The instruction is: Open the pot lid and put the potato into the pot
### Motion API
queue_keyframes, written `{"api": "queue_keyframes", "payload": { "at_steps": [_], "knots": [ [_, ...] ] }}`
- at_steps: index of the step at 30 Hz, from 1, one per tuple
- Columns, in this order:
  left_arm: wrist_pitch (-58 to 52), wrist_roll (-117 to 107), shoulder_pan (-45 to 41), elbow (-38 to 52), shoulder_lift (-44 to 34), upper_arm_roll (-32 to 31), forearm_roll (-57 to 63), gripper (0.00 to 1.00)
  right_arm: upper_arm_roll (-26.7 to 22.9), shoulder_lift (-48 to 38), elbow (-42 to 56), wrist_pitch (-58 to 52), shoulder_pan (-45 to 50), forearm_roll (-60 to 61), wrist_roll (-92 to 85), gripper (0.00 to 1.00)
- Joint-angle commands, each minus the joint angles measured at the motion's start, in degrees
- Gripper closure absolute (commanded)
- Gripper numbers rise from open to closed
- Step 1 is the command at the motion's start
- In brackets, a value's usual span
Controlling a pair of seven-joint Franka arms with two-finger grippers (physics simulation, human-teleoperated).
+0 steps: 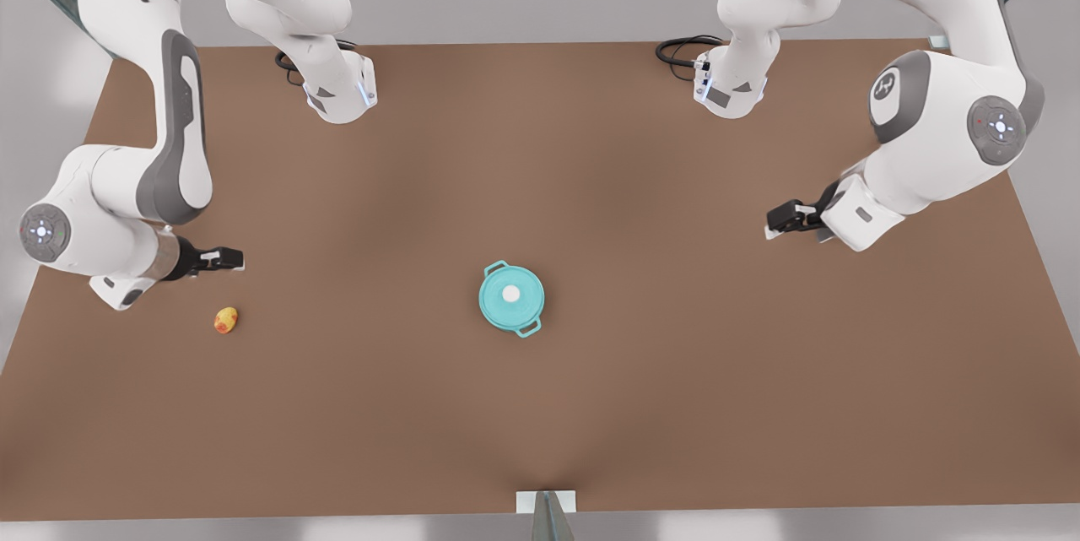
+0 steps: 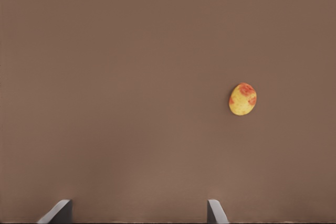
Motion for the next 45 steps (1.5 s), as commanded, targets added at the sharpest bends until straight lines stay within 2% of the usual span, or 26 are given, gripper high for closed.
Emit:
{"api": "queue_keyframes", "payload": {
  "at_steps": [1, 3, 5, 7, 9, 10, 11, 13, 14, 15, 16, 17, 19, 20, 21, 23, 24, 26, 38, 45],
  "knots": [
    [0.1, -2.1, -0.4, 0.1, 0.1, -0.2, -0.3, 0.0, 0.1, -0.1, 0.0, -8.1, -0.1, 0.1, 8.7, 0.04],
    [-0.8, -1.9, -0.7, 2.2, 0.9, -0.4, -0.1, 0.0, 0.1, 1.0, -0.1, -5.3, -0.2, -0.3, 8.5, 0.04],
    [-5.0, -2.8, -1.2, 1.7, 0.4, -0.3, 1.9, 0.0, 0.1, 7.1, -0.4, 7.0, -0.7, -0.6, 4.8, 0.04],
    [-4.9, -16.4, -1.4, 1.0, 2.2, -0.4, -0.5, 0.0, 0.0, 8.4, -2.2, 14.6, -0.7, -0.8, 3.1, 0.04],
    [1.6, -11.1, -7.2, 3.0, 8.2, -0.8, -1.1, 0.0, 0.0, 8.2, -7.1, 22.9, -0.8, -1.2, 1.6, 0.04],
    [3.4, -10.7, -12.7, 6.7, 11.9, -0.9, 5.9, 0.0, -0.2, 7.6, -9.2, 25.7, -0.8, -1.5, 1.5, 0.04],
    [1.6, -12.1, -15.1, 6.8, 12.6, -0.8, 7.8, 0.0, -0.3, 7.1, -11.2, 28.4, -0.9, -1.8, 1.4, 0.04],
    [2.0, -22.2, -16.3, 6.2, 12.4, -7.2, 5.0, 0.0, -0.7, 7.4, -13.5, 33.2, -1.9, -3.5, 0.7, 0.03],
    [2.9, -26.6, -20.5, 6.7, 15.0, -7.2, 6.8, 0.0, -0.7, 7.3, -14.5, 34.7, -3.0, -3.5, -0.2, 0.03],
    [11.8, -33.7, -22.4, 9.1, 19.1, -7.3, 7.3, 0.0, -0.7, 6.6, -15.5, 34.7, -3.1, -3.5, -0.2, 0.03],
    [13.2, -37.9, -26.6, 13.3, 24.1, -7.0, 9.8, 0.0, -0.7, 6.1, -16.8, 34.8, -3.3, -3.5, -0.2, 0.03],
    [13.5, -45.9, -30.2, 18.5, 29.7, -7.1, 17.8, 0.0, -0.7, 6.2, -16.9, 34.9, -3.4, -3.5, -0.3, 0.03],
    [15.6, -48.5, -33.0, 19.4, 31.3, -7.2, 18.2, 0.0, -0.7, 7.4, -18.8, 39.6, -4.6, -3.6, -0.8, 0.03],
    [21.4, -54.3, -35.2, 19.9, 33.7, -6.8, 18.7, 0.0, -0.8, 8.2, -18.8, 40.0, -4.6, -3.6, -1.1, 0.03],
    [22.2, -56.8, -37.3, 23.4, 37.0, -5.2, 21.6, 0.0, -0.8, 9.3, -18.8, 41.6, -4.7, -3.5, -1.4, 0.03],
    [31.2, -56.8, -37.3, 23.6, 40.0, -3.7, 21.6, 0.0, -1.4, 10.7, -18.6, 43.5, -4.7, -3.5, -1.4, 0.03],
    [32.3, -56.9, -37.3, 24.6, 41.4, -3.9, 21.7, 0.0, -1.9, 12.0, -18.6, 45.0, -4.7, -3.6, -1.4, 0.03],
    [33.7, -61.9, -42.1, 25.2, 44.1, 0.4, 24.5, 0.0, -2.1, 11.3, -18.5, 44.7, -4.7, -3.6, -1.5, 0.02],
    [33.6, -61.3, -43.6, 23.2, 45.3, 0.2, 29.4, 0.0, -4.4, 15.4, -15.4, 48.2, -4.6, -3.3, -3.2, 0.02],
    [38.3, -59.2, -43.5, 23.4, 47.8, 0.5, 29.5, 0.0, -4.4, 15.4, -15.4, 48.2, -4.6, -3.2, -3.2, 0.02]
  ]
}}
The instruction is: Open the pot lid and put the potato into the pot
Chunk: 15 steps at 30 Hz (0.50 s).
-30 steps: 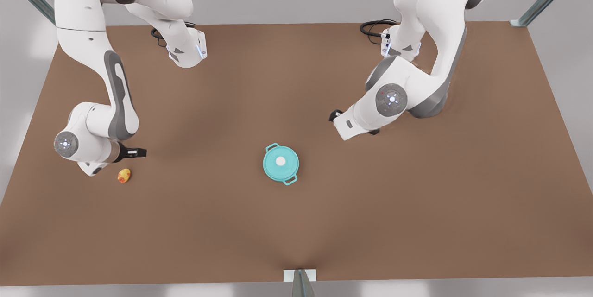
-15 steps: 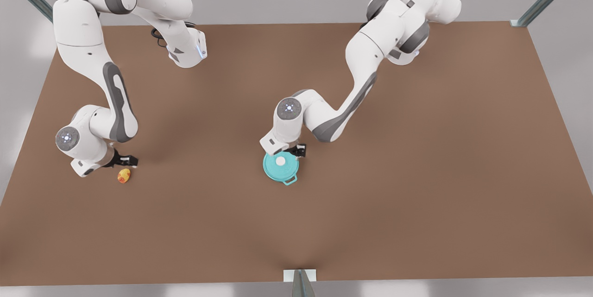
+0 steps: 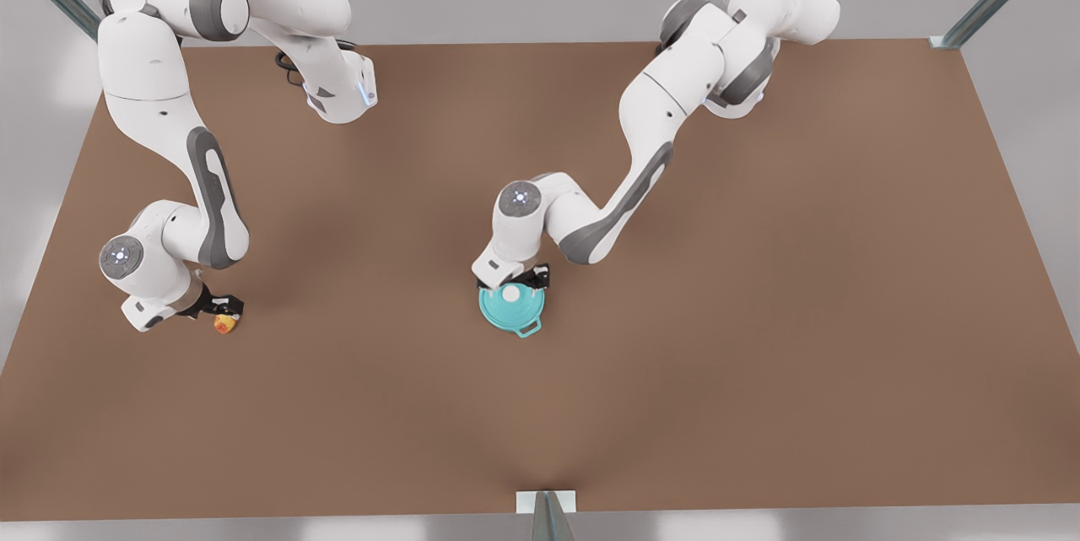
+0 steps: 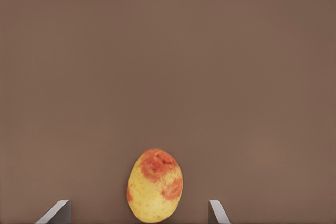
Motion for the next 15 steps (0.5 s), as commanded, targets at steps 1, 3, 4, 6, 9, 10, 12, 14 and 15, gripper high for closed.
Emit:
{"api": "queue_keyframes", "payload": {
  "at_steps": [1, 3, 4, 6, 9, 10, 12, 14, 15],
  "knots": [
    [2.4, -9.2, -0.1, 0.3, 0.2, 0.0, 0.3, 0.0, 0.0, 0.0, 0.0, 0.5, 0.0, 0.2, -1.6, 0.02],
    [2.7, -7.8, 0.1, 0.3, 0.2, 0.4, 0.3, 0.0, 0.0, 0.0, 0.0, 0.5, 0.0, 0.2, -1.6, 0.02],
    [2.7, -7.9, 0.1, 0.2, 0.3, 0.4, 0.3, 0.0, -0.1, 0.0, 0.0, 0.5, 0.0, 0.2, -1.6, 0.02],
    [2.7, -7.4, 0.0, 0.1, 0.3, 0.6, 0.4, 0.0, -0.1, 0.0, 0.0, 0.5, 0.0, 0.2, -1.6, 0.02],
    [2.5, -7.3, -0.3, 0.0, 0.4, 0.5, 1.4, 0.0, -0.1, 0.0, 0.0, 0.5, 0.0, 0.2, -1.6, 0.02],
    [2.5, -7.2, -0.3, -0.1, 0.5, 0.5, 1.5, 0.0, -0.1, 0.3, 0.5, 0.5, 0.0, 0.2, -1.6, 0.02],
    [2.5, -7.2, -0.3, -0.1, 0.5, 0.6, 1.6, 0.0, 0.0, 0.4, 0.8, 0.5, 0.0, 0.2, -1.5, 0.02],
    [2.5, -7.2, -0.3, -0.2, 0.5, 0.5, 2.4, 0.0, 0.0, 0.5, 0.9, 0.5, 0.2, 0.2, -1.1, 0.02],
    [2.5, -7.2, -0.3, -0.2, 0.5, 0.5, 2.5, 0.0, 0.0, 1.5, 1.3, 0.7, 0.1, 0.3, -1.1, 0.02]
  ]
}}
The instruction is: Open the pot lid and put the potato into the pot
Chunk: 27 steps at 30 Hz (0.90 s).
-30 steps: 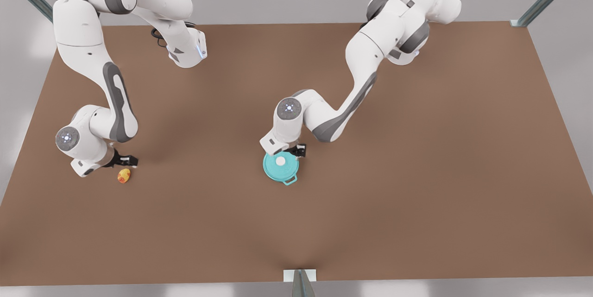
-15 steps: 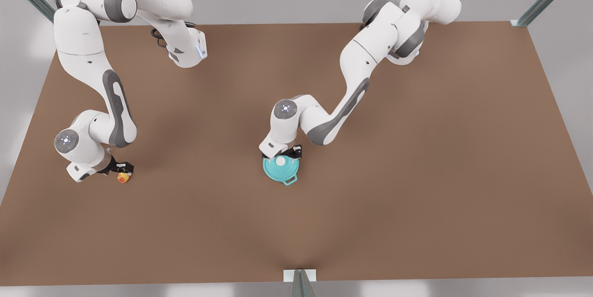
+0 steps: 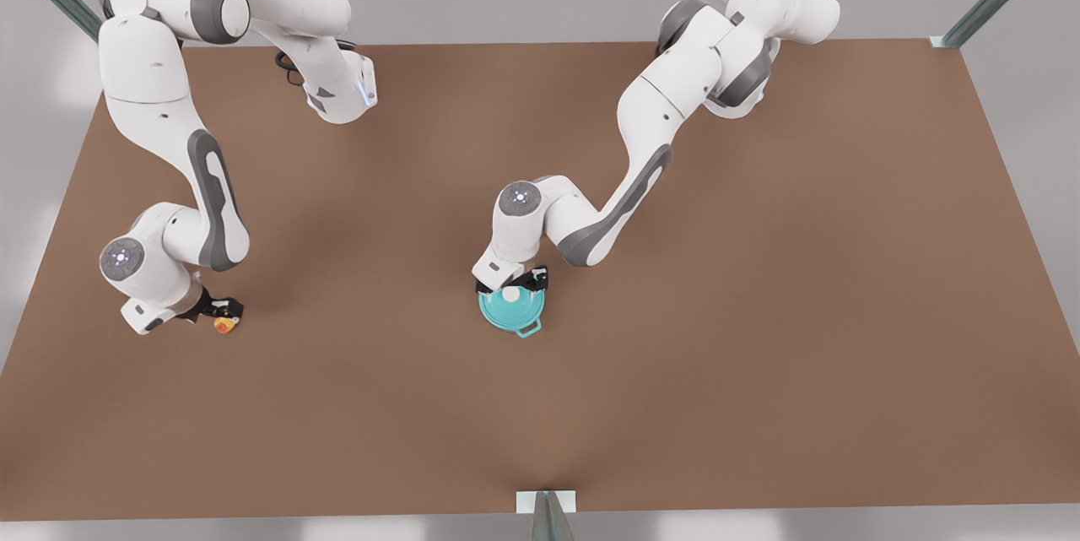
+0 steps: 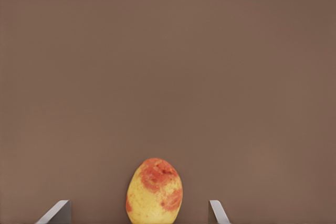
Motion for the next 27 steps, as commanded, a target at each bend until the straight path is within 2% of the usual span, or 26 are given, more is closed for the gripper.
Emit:
{"api": "queue_keyframes", "payload": {
  "at_steps": [1, 5, 8, 10, 11, 12, 13, 17, 20, 24, 26, 27],
  "knots": [
    [0.1, -3.1, 0.0, 0.0, 0.0, 0.0, 0.9, 0.0, 0.0, 1.3, 0.3, 2.1, 0.0, 0.1, -0.6, 0.02],
    [0.1, -3.0, 0.0, -0.1, 0.1, 0.0, 1.0, 0.0, -0.1, 2.4, 0.3, 2.3, -0.1, 0.1, -0.8, 0.02],
    [0.1, -3.1, 0.0, -0.1, 0.1, 0.1, 1.0, 0.11, 0.3, 3.4, 0.3, 3.1, -1.5, -0.1, -0.9, 0.03],
    [-0.1, -3.4, 0.0, -0.1, 0.0, 0.1, 0.8, 0.33, 0.3, 4.1, 0.5, 3.2, -1.7, -0.1, -0.9, 0.03],
    [-0.2, -3.5, 0.0, -0.1, 0.0, 0.0, 0.7, 0.39, 0.4, 4.1, 0.5, 3.2, -1.7, -0.1, -0.9, 0.03],
    [-0.2, -3.5, 0.0, -0.1, 0.0, 0.0, 0.7, 0.51, 0.4, 4.2, 0.5, 3.2, -1.7, 0.1, -0.8, 0.04],
    [-0.3, -3.5, 0.1, -0.1, 0.0, 0.0, 0.6, 0.59, 0.5, 4.2, 0.5, 3.1, -1.7, 0.6, -0.8, 0.04],
    [-5.8, -0.3, 0.1, 0.7, -1.5, 0.6, 0.9, 0.6, 0.8, 4.2, 0.7, 3.1, -1.6, 1.3, -0.9, 0.04],
    [-9.5, 6.1, 3.5, 1.0, -2.5, 0.4, 0.8, 0.62, 0.8, 4.3, 1.1, 3.1, -1.6, 1.4, -0.8, 0.05],
    [-8.5, 17.8, 14.4, 1.0, -1.0, 0.0, 0.2, 0.62, 0.7, 5.0, 1.7, 3.1, -1.7, 1.3, -1.0, 0.19],
    [-6.5, 20.7, 17.4, 0.8, 1.3, 0.1, 0.2, 0.63, 0.8, 5.0, 1.7, 3.1, -1.6, 1.4, -1.3, 0.2],
    [-6.2, 20.7, 17.7, 0.9, 2.4, 0.1, 0.2, 0.63, 0.8, 5.0, 1.6, 3.1, -1.6, 1.4, -1.3, 0.23]
  ]
}}
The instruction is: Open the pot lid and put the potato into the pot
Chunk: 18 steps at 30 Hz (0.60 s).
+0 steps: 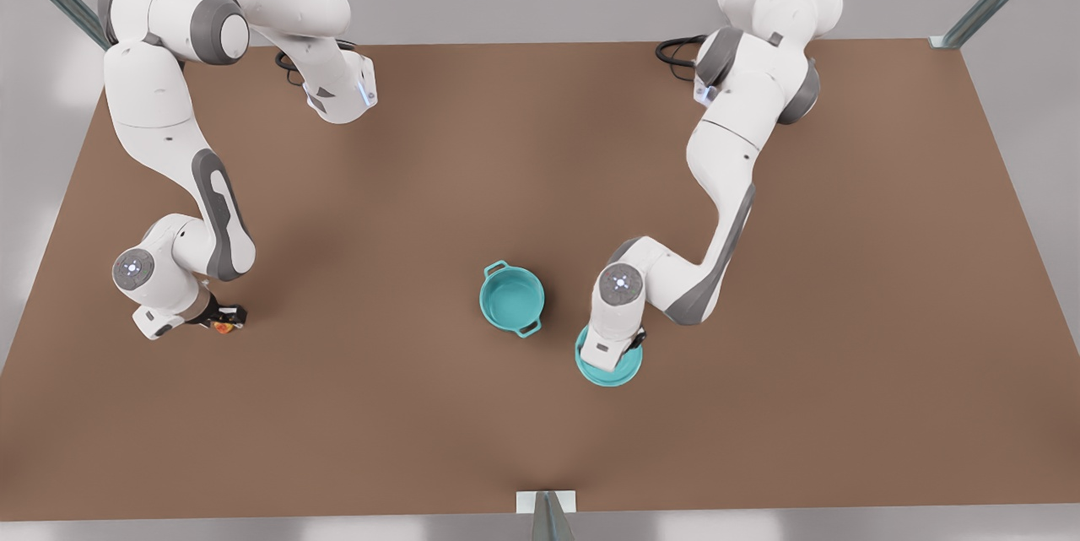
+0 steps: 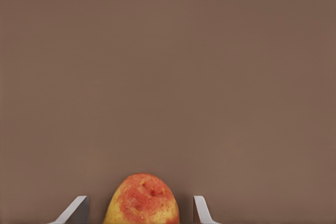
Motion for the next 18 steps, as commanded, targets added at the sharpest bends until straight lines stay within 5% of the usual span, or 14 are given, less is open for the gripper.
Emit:
{"api": "queue_keyframes", "payload": {
  "at_steps": [1, 4, 5, 10, 12, 13, 15, 18],
  "knots": [
    [2.3, 16.2, 0.8, 0.0, 1.4, 0.1, -0.4, 0.63, 0.1, 0.0, 0.0, 0.0, 0.1, 0.2, -0.8, 0.27],
    [3.7, 16.3, 1.8, 0.1, 1.5, -0.3, -0.4, 0.59, 0.1, 0.0, 0.0, 0.0, 0.2, 0.3, -0.8, 0.37],
    [3.4, 18.9, 2.0, 0.1, 1.2, -0.4, -0.4, 0.0, 0.1, 0.0, 0.0, -0.1, 0.3, 0.3, -0.8, 0.41],
    [-19.1, 48.2, 15.7, 0.1, -7.3, -6.7, -4.6, 0.0, 0.1, 0.0, -0.2, -0.5, 0.3, 0.3, -0.8, 0.44],
    [-41.5, 52.3, 28.8, -2.3, -23.7, -10.0, -14.5, 0.0, 0.6, -0.1, -0.2, -0.6, 0.2, 0.3, -0.7, 0.45],
    [-42.9, 51.9, 31.4, -7.1, -31.2, -10.0, -15.8, 0.0, 0.7, -0.5, -0.2, -0.8, 0.2, 0.3, -0.7, 0.45],
    [-39.0, 50.0, 31.3, -7.8, -32.7, -10.0, -15.4, 0.0, 0.9, -1.2, -0.6, -0.9, 0.3, 0.3, -0.7, 0.45],
    [-50.1, 50.4, 32.0, -3.4, -35.7, -9.2, -15.4, 0.0, 1.4, -2.8, -0.6, -3.0, 0.3, 0.3, -0.7, 0.45]
  ]
}}
